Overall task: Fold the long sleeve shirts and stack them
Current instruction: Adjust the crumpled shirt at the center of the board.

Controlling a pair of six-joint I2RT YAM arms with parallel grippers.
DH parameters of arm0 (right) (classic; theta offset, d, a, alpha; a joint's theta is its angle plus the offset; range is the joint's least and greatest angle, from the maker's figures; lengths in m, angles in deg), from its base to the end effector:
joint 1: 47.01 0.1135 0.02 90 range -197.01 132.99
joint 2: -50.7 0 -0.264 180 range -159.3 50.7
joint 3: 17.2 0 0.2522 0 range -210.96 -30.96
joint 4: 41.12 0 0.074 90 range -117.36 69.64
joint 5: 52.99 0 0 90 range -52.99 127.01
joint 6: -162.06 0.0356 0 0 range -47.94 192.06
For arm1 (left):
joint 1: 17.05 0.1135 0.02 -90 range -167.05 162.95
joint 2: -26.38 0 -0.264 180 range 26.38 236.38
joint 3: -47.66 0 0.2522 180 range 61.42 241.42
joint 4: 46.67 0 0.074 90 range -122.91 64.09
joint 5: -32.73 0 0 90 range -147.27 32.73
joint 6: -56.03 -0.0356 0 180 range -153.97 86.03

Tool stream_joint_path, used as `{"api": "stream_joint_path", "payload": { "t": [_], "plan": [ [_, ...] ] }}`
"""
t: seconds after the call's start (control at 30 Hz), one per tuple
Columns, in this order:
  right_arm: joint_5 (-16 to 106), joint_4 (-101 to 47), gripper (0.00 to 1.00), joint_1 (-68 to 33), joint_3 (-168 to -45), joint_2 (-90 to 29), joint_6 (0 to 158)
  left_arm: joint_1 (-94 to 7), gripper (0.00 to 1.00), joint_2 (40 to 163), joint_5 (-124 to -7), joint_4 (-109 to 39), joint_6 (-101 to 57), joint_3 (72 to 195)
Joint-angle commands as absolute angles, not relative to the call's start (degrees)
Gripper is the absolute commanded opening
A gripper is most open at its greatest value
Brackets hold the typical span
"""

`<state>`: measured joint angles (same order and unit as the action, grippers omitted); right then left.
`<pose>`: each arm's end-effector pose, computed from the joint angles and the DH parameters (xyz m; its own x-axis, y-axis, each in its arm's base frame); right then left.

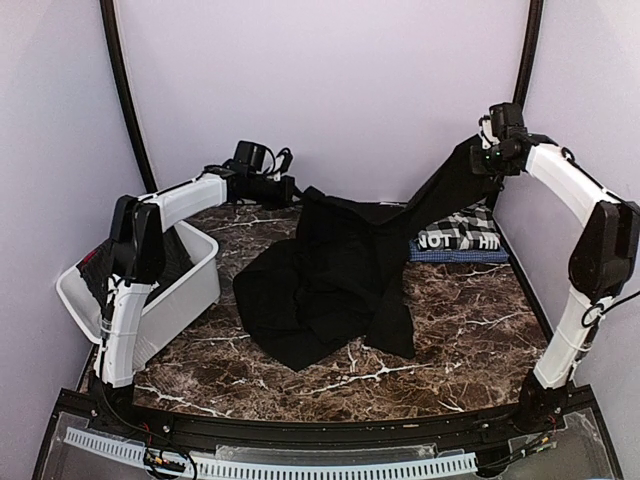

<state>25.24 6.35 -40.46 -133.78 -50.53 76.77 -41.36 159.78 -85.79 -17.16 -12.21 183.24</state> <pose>0.4050 0.0392 0.3813 -0.5215 0.0210 -0.8530 0.1031 0.9939 -0.0385 0.4914 -0.2406 0.2666 -0.6660 -0.0566 -0.7438 0.5398 0.6516 -0.5329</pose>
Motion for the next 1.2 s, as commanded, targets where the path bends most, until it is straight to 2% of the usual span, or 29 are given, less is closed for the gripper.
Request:
{"api": "stream_joint_path", "payload": {
  "t": [0.0, 0.27, 0.33, 0.4, 0.6, 0.77, 0.93, 1.17],
  "plan": [
    [26.71, 1.81, 0.0, -41.78, -133.64, -51.63, 80.34, -41.79, 0.0, 162.4, -85.53, -14.28, -9.97, 188.75],
    [29.03, 0.84, 0.0, -42.44, -132.84, -55.66, 82.52, -42.18, 0.0, 164.91, -77.29, -12.55, -8.66, 192.45],
    [28.86, 0.94, 0.0, -42.52, -133.22, -56.02, 82.84, -42.18, 0.08, 164.97, -75.67, -12.07, -8.72, 193.21],
    [30.04, 1.77, 0.0, -42.61, -133.83, -56.27, 83.23, -42.18, 0.25, 165.0, -74.84, -11.25, -8.74, 193.96],
    [40.95, -0.58, 0.0, -41.34, -127.47, -52.06, 84.86, -42.26, 0.53, 163.14, -70.56, -5.77, -8.6, 195.64],
    [42.26, -2.52, 0.0, -35.67, -119.63, -47.71, 84.98, -42.78, 0.59, 157.42, -67.85, -3.47, -8.76, 190.99],
    [41.57, -3.23, 0.0, -29.13, -113.85, -44.91, 85.44, -44.91, 0.65, 147.74, -66.75, -5.53, -9.57, 178.7],
    [41.23, -4.65, 0.0, -22.76, -107.75, -41.68, 87.25, -49.01, 0.65, 134.39, -68.49, -6.31, -8.22, 158.93]
  ]
}}
